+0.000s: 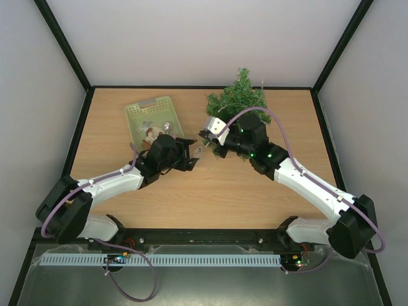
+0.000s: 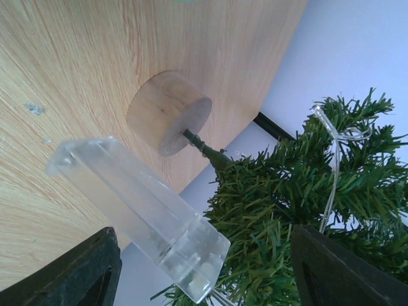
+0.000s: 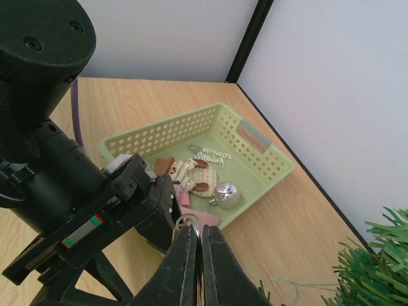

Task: Decorate the small christmas tree
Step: Wrap the decoration item around the Christmas tree.

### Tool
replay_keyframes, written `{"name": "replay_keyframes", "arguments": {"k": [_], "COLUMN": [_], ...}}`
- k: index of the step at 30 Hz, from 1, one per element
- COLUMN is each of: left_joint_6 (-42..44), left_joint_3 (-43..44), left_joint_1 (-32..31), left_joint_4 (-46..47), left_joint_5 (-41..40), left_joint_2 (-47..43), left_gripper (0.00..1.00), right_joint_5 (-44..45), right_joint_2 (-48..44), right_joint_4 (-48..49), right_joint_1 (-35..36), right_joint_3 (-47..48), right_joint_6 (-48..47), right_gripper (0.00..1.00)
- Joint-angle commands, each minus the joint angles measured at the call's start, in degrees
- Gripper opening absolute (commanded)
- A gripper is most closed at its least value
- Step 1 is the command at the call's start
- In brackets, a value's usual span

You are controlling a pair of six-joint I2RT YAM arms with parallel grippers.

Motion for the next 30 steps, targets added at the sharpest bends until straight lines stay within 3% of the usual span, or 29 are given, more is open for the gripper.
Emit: {"name": "replay_keyframes", "arguments": {"k": [1,7,15,23,30], "left_joint_6": [-10.0,-11.6,-12.5,-12.7,-12.2], "left_joint_3": [1.4,-0.3,-1.1,-1.8,-2.0], "left_joint_1": [-1.0,-1.6,-1.5,-1.2,-1.1], "left_joint_4": [-4.0,-4.0,-2.2,0.4,-0.1], "left_joint_5": [0.7,-0.7,-3.4,-2.5,-3.5], "left_joint_2": [-0.8,-1.0,-0.9,0.5,-0.1], "left_gripper": [0.74,0.7,0.51,0.4,0.22], "right_joint_5": [-0.3,-0.2,-0.5,-1.6,-1.4], "right_joint_2": [-0.2,-0.6,-1.2,-1.3,-1.8], "right_joint_4": [2.5,3.6,2.8,2.4,1.4], "right_joint_1": [0.5,0.4,0.4,0.4,0.5], "right_joint_3": [-0.6,-1.3,-1.8,-2.1,-2.8], "right_joint_6": [0.3,0.8,0.9,0.9,0.6], "right_gripper": [0.02,0.02,0.02,0.02,0.02]}}
